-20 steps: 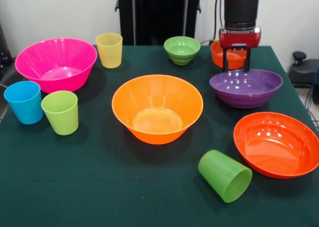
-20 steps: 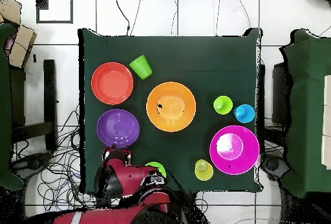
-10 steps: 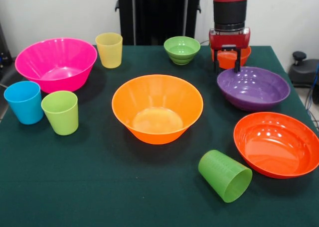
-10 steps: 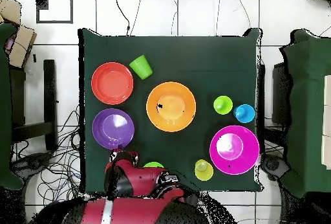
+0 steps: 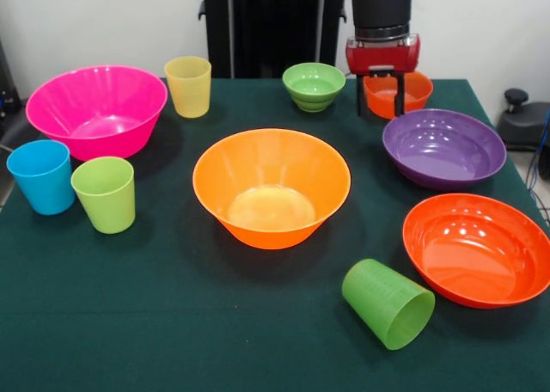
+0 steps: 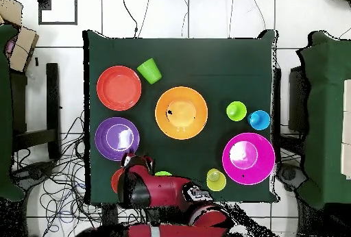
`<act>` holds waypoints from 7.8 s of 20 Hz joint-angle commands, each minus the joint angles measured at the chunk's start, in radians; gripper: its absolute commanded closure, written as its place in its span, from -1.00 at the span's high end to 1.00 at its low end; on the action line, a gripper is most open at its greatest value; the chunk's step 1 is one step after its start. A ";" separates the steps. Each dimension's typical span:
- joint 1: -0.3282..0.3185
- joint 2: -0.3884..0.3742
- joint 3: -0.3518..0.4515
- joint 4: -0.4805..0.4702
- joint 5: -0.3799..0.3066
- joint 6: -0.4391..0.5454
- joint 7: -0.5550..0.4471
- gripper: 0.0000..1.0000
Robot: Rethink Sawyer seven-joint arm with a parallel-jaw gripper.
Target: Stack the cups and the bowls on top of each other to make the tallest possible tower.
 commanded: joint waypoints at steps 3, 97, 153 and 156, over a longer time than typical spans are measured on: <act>-0.052 -0.082 0.165 -0.008 0.042 0.218 0.158 1.00; 0.018 -0.213 0.130 -0.130 0.264 0.511 0.164 -1.00; -0.613 -0.095 0.438 -0.196 -0.052 0.689 -0.075 -1.00; -0.630 -0.075 0.448 -0.218 -0.058 0.708 -0.083 -1.00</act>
